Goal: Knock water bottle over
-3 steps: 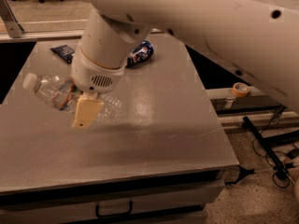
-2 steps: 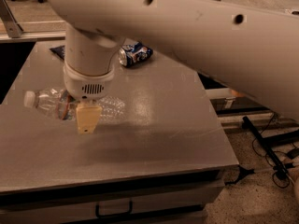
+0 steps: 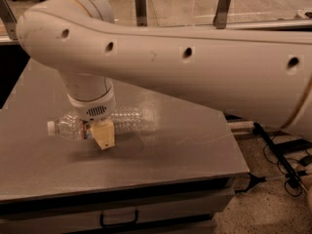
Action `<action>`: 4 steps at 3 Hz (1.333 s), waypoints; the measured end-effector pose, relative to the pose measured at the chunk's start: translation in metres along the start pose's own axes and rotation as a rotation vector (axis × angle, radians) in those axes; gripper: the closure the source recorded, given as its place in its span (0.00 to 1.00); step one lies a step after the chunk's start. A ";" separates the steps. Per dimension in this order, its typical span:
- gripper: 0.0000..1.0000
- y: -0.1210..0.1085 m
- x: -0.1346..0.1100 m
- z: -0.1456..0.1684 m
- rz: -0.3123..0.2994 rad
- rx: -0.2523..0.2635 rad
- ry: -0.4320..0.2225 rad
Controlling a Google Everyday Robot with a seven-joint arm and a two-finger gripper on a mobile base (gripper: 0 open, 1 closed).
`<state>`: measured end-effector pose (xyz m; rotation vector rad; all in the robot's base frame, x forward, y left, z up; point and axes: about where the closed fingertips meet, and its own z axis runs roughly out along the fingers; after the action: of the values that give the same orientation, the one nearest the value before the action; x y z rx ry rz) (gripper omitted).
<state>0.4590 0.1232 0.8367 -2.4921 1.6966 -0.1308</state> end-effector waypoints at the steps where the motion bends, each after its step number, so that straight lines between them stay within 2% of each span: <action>1: 0.11 -0.002 0.008 0.011 0.005 -0.017 0.044; 2: 0.00 -0.002 0.008 0.008 0.005 -0.017 0.044; 4: 0.00 -0.013 0.022 -0.002 0.045 -0.045 0.010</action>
Offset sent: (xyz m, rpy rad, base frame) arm 0.0197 -0.0170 -0.0016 -0.0562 0.0424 -0.0406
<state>0.4787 0.1077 0.8411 -2.4871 1.7776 -0.1024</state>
